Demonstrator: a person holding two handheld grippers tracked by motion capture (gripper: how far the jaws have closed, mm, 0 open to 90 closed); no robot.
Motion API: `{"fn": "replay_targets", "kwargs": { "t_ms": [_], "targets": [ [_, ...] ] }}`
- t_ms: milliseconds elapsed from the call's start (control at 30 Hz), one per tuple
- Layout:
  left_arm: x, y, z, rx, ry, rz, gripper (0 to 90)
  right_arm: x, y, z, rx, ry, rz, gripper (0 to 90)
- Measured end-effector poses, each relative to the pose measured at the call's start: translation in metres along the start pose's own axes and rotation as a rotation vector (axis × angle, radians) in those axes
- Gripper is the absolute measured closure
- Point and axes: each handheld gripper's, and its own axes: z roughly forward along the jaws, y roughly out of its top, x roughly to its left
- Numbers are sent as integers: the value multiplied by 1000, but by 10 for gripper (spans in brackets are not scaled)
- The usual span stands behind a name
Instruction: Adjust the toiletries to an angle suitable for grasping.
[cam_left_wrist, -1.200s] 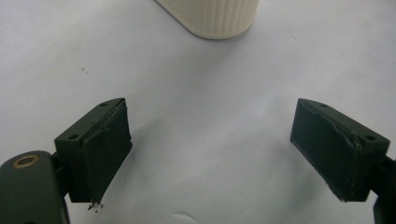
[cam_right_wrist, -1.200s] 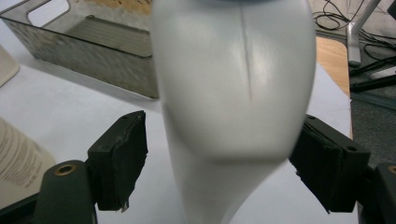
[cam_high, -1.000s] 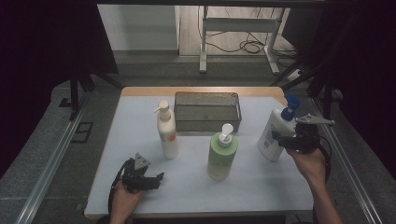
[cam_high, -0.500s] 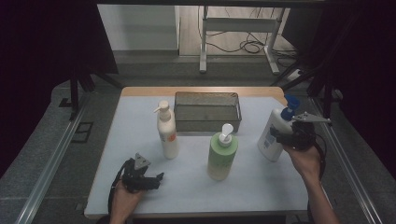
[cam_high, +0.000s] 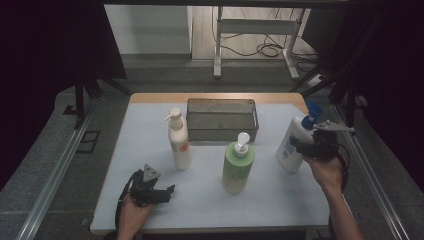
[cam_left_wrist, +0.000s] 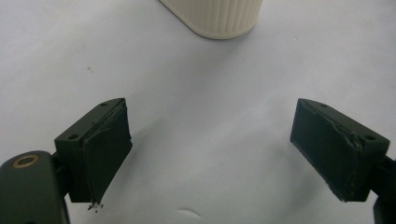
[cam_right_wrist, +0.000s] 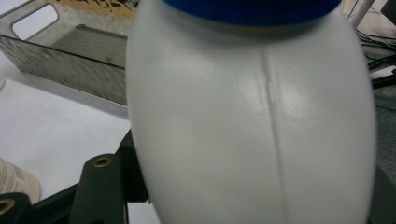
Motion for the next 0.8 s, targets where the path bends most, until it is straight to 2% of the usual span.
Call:
{"fn": "replay_targets", "kwargs": {
  "t_ms": [267,500,800],
  "targets": [
    [-1,0,1,4,-2,2,121,-1,3,-8,-2,23,16,385],
    [-1,0,1,2,-2,0,121,6,15,-17,-4,53,-16,385],
    [-1,0,1,-2,-3,-2,121,17,28,-20,-4,86,-56,386]
  ]
}}
